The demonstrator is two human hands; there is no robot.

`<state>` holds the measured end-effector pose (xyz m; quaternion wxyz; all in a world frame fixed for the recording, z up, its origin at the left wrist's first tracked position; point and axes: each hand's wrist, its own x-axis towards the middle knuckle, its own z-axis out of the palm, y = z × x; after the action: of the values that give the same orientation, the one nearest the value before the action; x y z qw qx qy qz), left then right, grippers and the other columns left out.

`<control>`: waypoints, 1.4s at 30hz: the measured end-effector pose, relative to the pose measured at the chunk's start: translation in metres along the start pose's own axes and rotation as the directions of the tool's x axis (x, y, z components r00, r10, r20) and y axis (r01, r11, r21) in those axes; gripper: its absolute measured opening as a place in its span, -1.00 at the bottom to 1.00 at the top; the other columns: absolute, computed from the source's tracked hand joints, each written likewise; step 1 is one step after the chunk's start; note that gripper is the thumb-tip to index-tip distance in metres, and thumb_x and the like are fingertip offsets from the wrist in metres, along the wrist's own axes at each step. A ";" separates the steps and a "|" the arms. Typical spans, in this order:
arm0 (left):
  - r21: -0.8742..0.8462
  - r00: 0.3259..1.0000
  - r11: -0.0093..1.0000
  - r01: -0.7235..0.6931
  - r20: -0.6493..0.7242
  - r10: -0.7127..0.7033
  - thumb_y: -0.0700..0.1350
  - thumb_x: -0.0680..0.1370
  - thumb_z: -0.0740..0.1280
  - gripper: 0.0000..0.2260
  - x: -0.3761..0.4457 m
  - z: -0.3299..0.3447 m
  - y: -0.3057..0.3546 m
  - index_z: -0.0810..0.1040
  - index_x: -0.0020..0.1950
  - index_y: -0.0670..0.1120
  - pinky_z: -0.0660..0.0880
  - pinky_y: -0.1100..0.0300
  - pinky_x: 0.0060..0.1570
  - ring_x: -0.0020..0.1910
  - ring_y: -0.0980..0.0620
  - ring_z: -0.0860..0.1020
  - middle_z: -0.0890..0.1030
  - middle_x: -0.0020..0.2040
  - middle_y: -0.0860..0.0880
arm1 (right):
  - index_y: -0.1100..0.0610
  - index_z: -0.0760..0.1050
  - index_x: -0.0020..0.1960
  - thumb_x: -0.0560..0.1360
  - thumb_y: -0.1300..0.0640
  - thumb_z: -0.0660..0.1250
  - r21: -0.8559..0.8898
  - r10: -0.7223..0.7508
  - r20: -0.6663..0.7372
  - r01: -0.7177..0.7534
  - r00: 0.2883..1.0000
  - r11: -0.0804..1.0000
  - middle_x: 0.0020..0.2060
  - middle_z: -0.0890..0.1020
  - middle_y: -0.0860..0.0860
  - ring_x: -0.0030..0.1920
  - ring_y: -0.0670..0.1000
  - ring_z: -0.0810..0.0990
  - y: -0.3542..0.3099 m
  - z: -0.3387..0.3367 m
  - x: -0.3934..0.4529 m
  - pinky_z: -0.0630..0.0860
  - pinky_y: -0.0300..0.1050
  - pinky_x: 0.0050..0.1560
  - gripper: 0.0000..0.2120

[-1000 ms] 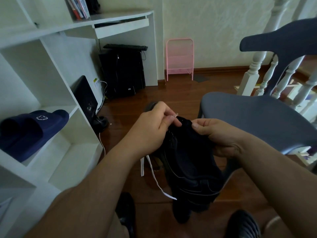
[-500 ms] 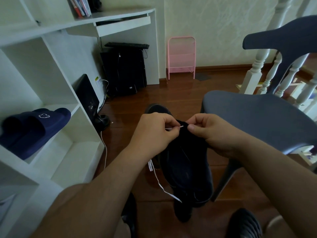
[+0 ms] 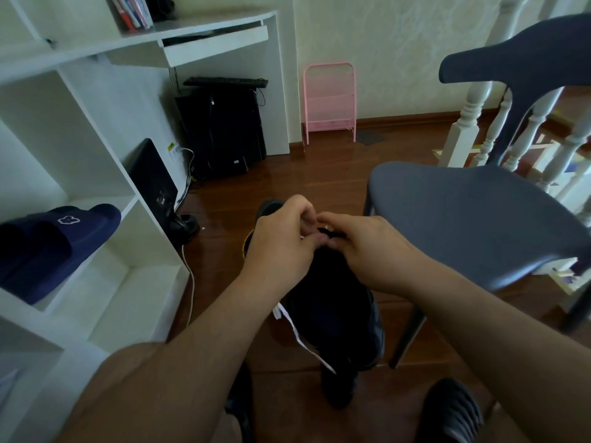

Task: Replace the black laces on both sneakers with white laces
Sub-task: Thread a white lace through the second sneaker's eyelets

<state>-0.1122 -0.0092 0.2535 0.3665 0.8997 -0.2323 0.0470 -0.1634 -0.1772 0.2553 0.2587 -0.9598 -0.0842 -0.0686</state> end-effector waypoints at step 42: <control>0.067 0.989 0.995 0.076 -0.136 -0.067 0.01 0.70 0.28 -0.77 0.006 -0.020 -0.028 0.38 -0.13 0.01 0.27 0.20 -0.43 -0.40 0.09 0.43 0.45 -0.34 0.03 | 0.13 0.66 0.03 0.60 0.35 0.22 0.914 0.701 -0.126 -0.192 0.701 0.357 -0.02 0.63 0.15 -0.31 -0.02 0.57 0.034 -0.045 0.013 0.56 -0.17 -0.32 -0.74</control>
<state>-0.0928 0.0196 0.2519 0.3499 0.9150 -0.1731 0.1022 -0.1479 -0.2278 0.2796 0.7137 -0.6298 0.2423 -0.1879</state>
